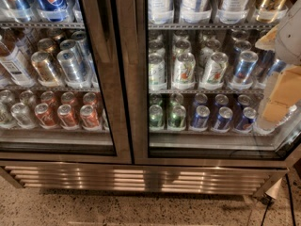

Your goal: Open right fridge door

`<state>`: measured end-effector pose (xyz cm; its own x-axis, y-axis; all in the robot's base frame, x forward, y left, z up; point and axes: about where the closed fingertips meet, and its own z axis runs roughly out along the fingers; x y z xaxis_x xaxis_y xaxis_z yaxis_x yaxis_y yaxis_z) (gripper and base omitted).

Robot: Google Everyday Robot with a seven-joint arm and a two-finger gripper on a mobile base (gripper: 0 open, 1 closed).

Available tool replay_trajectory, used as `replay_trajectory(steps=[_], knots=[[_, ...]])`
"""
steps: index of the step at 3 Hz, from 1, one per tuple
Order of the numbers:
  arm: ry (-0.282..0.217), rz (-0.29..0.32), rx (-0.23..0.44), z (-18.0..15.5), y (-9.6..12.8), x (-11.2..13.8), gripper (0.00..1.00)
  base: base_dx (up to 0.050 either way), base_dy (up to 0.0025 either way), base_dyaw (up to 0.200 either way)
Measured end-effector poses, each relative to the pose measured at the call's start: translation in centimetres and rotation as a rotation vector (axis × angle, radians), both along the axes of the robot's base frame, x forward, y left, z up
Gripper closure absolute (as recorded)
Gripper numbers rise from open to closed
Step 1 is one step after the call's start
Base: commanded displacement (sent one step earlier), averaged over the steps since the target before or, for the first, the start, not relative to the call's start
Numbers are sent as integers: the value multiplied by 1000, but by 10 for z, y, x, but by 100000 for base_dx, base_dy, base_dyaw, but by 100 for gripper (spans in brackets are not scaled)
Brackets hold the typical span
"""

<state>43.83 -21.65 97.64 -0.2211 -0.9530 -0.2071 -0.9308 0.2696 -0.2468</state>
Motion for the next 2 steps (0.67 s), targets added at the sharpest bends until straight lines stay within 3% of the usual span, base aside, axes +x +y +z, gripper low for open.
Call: replay_trajectory(steps=[1, 2], knots=[[0, 1, 0, 0, 0, 0, 0, 0, 0, 0], [27, 30, -3, -15, 19, 8, 0, 0, 0, 0]])
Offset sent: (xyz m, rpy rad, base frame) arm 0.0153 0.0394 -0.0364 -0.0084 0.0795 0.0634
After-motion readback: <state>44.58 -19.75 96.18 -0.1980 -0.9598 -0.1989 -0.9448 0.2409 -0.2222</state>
